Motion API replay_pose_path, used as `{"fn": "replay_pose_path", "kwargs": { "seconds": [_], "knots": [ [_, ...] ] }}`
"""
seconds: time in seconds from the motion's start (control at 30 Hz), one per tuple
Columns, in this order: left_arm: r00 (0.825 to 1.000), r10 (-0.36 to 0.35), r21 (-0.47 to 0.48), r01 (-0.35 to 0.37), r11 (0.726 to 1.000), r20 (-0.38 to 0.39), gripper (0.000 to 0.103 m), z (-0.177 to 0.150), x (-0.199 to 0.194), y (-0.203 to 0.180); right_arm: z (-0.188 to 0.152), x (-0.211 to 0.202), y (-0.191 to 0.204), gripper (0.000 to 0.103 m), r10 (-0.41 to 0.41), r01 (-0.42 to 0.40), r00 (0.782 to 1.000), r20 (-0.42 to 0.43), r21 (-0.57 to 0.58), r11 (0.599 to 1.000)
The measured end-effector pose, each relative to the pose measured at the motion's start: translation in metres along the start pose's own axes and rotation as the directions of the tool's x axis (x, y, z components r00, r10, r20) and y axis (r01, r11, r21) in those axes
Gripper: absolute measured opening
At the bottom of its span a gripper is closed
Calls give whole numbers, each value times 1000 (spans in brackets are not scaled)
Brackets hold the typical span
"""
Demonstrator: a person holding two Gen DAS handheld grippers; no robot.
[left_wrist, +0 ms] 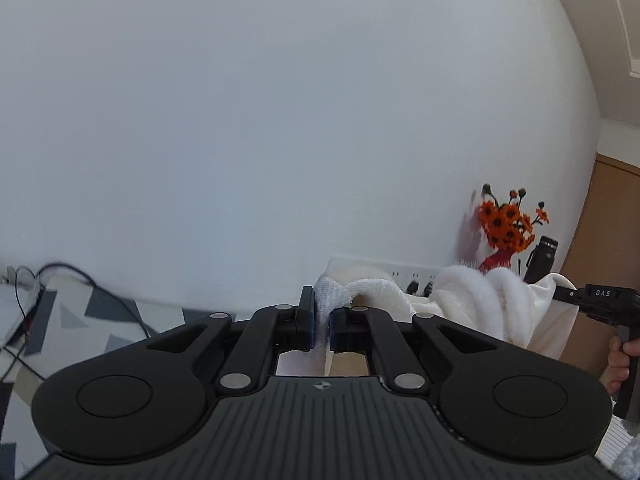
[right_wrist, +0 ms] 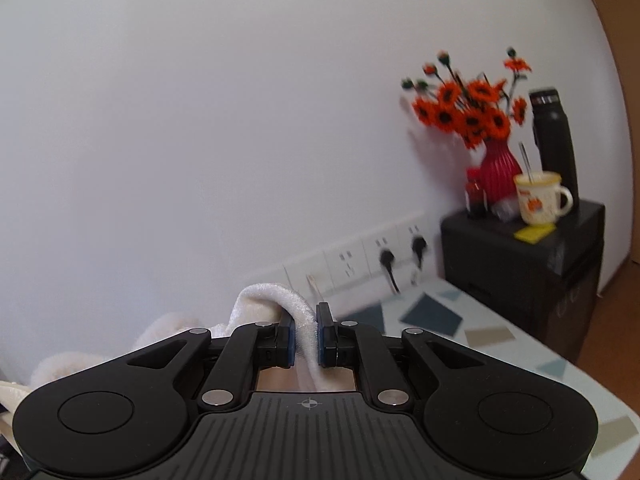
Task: Fold clothes
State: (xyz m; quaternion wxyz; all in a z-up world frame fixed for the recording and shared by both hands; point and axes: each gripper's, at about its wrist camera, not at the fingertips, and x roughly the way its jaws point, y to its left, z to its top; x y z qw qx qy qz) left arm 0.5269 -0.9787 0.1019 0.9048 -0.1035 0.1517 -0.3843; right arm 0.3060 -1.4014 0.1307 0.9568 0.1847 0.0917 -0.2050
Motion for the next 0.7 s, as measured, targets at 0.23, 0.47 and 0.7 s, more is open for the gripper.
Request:
{"fn": "replay_pose_path", "kwargs": {
  "seconds": [0.23, 0.47, 0.7],
  "knots": [
    [980, 22, 37, -30, 999, 200, 6, 40, -70, -42, 46, -54, 9, 8, 153, -147, 975, 162, -45, 988],
    [932, 40, 131, -93, 987, 361, 6, 62, -145, -113, 80, -120, -19, 8, 274, -272, 922, 274, -47, 961],
    [884, 40, 140, -118, 983, 466, 6, 73, -203, -171, 108, -182, -57, 8, 400, -424, 825, 399, -31, 905]
  ]
}}
